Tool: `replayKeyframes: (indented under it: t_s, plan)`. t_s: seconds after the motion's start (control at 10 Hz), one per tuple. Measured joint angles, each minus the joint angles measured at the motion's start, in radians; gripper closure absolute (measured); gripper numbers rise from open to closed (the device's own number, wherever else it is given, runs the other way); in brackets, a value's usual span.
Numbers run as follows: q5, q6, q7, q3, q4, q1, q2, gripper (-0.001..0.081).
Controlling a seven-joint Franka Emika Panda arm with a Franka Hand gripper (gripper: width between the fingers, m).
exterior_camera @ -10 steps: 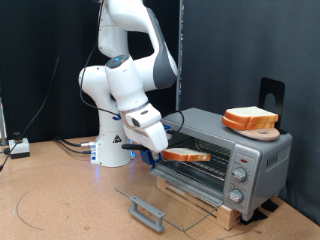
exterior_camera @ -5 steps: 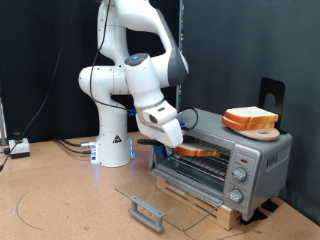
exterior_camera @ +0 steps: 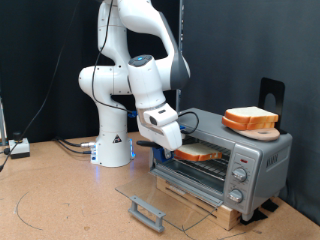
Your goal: Make a piece of toast with the oven
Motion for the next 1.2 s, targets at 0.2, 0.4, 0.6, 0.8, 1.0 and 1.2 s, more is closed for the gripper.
replayKeyframes:
  t_s: [0.2,0.4,0.6,0.8,1.0,1.2]
  plan:
    - [-0.051,-0.015,-0.050,-0.039,0.005,-0.055,0.010,0.0412]
    - [-0.086,-0.071,-0.110,-0.092,0.017,-0.103,0.010,0.0412]
    - [-0.116,-0.120,-0.138,-0.141,0.035,-0.152,0.010,0.0412]
    - [-0.142,-0.151,-0.147,-0.174,0.053,-0.189,0.012,0.0412]
    - [-0.151,-0.205,-0.150,-0.200,0.079,-0.212,0.014,0.0412]
    - [-0.151,-0.239,-0.150,-0.208,0.096,-0.220,0.018,0.0412]
